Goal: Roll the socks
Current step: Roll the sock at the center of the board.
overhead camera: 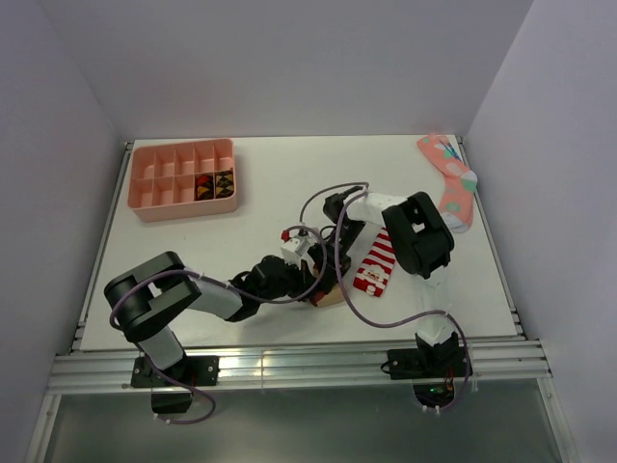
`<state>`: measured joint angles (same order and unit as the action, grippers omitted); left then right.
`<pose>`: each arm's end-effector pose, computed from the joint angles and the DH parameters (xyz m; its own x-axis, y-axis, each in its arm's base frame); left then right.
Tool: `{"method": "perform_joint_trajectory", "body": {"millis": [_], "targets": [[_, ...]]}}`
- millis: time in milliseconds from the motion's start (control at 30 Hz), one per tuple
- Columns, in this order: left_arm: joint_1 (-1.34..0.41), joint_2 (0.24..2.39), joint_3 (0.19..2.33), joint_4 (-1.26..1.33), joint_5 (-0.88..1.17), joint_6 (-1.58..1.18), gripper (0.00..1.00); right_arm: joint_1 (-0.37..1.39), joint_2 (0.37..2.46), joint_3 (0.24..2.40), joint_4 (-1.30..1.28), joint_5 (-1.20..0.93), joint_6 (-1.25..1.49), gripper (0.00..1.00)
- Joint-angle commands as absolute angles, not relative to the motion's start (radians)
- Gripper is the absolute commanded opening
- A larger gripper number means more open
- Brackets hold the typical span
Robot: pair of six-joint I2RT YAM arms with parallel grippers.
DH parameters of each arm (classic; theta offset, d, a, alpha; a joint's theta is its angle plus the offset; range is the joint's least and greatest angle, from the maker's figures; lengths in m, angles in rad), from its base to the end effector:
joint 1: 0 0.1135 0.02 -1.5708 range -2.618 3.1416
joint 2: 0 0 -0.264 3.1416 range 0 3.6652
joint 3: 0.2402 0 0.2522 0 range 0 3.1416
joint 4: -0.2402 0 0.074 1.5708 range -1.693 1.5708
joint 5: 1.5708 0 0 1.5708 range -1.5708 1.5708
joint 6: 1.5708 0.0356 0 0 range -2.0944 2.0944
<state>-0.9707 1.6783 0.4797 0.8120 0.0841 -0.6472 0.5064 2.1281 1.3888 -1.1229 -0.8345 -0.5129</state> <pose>0.1639 -0.2449 0.1283 -0.6922 -0.0523 -0.7198 0.5627 0.5853 -0.5837 0.2958 0.1943 0.1231 -0.6614 -0.7436 -0.0979 -0.5326 0.3737 0.7594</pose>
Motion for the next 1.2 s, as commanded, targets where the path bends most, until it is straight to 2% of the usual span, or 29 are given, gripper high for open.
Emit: {"method": "perform_joint_trajectory", "body": {"millis": [0,200,700,1167], "targets": [[-0.98,1.669,0.525,0.537,0.005,-0.672,0.0,0.506,2.065,1.374,-0.928,-0.744,-0.497,0.54],[-0.98,1.669,0.591,0.385,-0.029,-0.704,0.01,0.46,2.01,1.361,-0.87,-0.761,-0.451,0.54],[-0.982,1.713,0.722,0.222,-0.034,-0.692,0.0,0.298,1.893,1.327,-0.853,-0.831,-0.489,0.58],[-0.98,1.787,0.893,0.003,-0.015,-0.673,0.0,0.094,1.824,1.233,-0.951,-0.947,-0.791,0.54]]}}
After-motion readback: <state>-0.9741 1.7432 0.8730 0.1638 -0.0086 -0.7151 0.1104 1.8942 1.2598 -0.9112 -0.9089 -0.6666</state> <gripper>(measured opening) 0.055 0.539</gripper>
